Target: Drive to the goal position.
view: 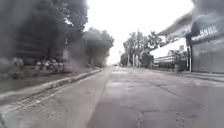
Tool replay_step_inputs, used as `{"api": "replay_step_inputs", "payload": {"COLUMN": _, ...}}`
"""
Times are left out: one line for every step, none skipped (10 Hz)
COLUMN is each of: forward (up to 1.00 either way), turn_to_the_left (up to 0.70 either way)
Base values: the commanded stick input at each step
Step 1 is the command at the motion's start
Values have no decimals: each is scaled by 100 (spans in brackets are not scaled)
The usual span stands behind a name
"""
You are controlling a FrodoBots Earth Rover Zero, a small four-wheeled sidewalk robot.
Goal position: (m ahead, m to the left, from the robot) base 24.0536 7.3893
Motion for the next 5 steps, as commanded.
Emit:
{"api": "replay_step_inputs", "payload": {"forward": 70, "turn_to_the_left": -35}}
{"api": "replay_step_inputs", "payload": {"forward": 70, "turn_to_the_left": -33}}
{"api": "replay_step_inputs", "payload": {"forward": 70, "turn_to_the_left": -34}}
{"api": "replay_step_inputs", "payload": {"forward": 70, "turn_to_the_left": -35}}
{"api": "replay_step_inputs", "payload": {"forward": 70, "turn_to_the_left": -35}}
